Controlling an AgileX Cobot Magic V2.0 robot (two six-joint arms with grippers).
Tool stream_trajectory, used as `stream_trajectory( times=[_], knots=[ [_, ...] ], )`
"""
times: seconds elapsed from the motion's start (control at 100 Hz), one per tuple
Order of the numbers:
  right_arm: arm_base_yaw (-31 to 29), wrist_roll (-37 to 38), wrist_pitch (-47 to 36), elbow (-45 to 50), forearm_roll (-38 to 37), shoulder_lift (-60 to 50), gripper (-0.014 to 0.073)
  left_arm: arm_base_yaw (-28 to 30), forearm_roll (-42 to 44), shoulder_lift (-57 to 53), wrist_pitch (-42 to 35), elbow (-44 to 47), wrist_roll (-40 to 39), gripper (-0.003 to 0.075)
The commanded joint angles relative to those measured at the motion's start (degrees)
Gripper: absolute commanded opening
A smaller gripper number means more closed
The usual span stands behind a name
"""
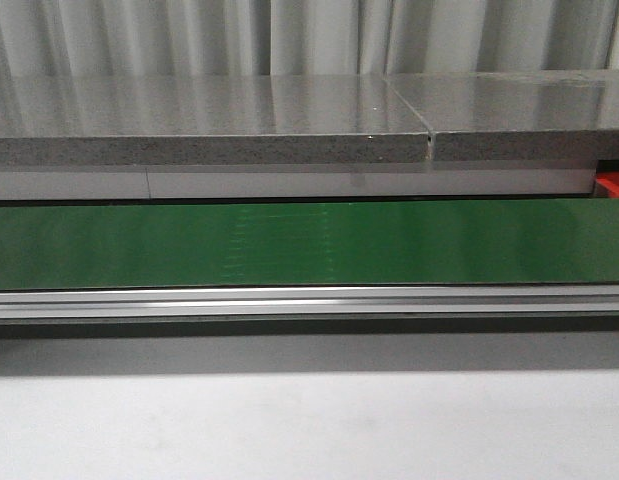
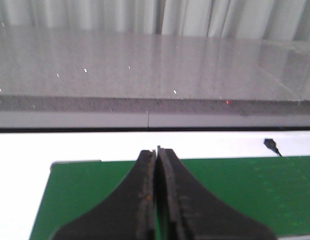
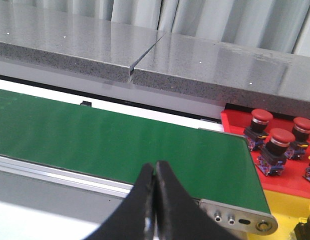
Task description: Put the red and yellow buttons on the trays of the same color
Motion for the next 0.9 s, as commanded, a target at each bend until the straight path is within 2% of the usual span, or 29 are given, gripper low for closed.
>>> stream_trajectory(
  times=[0.0,0.1,0.6,0.89],
  knots=[
    [-0.4,0.03,-4.72,-0.59,0.07,-0.88,-0.0067,-0.39,2.27,0.13,-9.14,-0.19,0.08,-0.0019],
    [-0.4,0.03,-4.72,-0.59,0.07,-0.88,-0.0067,-0.39,3.19,-1.15,-11.94,2.57,0.08,-0.0019],
    [-0.4,0.03,-4.72,-0.59,0.07,-0.88,-0.0067,4.64,3.14,-21.16,-11.11,18.14,-2.81,-0.0019],
    [-0.4,0.03,-4.65,-0.59,0.07,-0.86,-0.0067,4.64,2.92,-21.11,-10.66,22.7,-5.25,-0.0019]
  ],
)
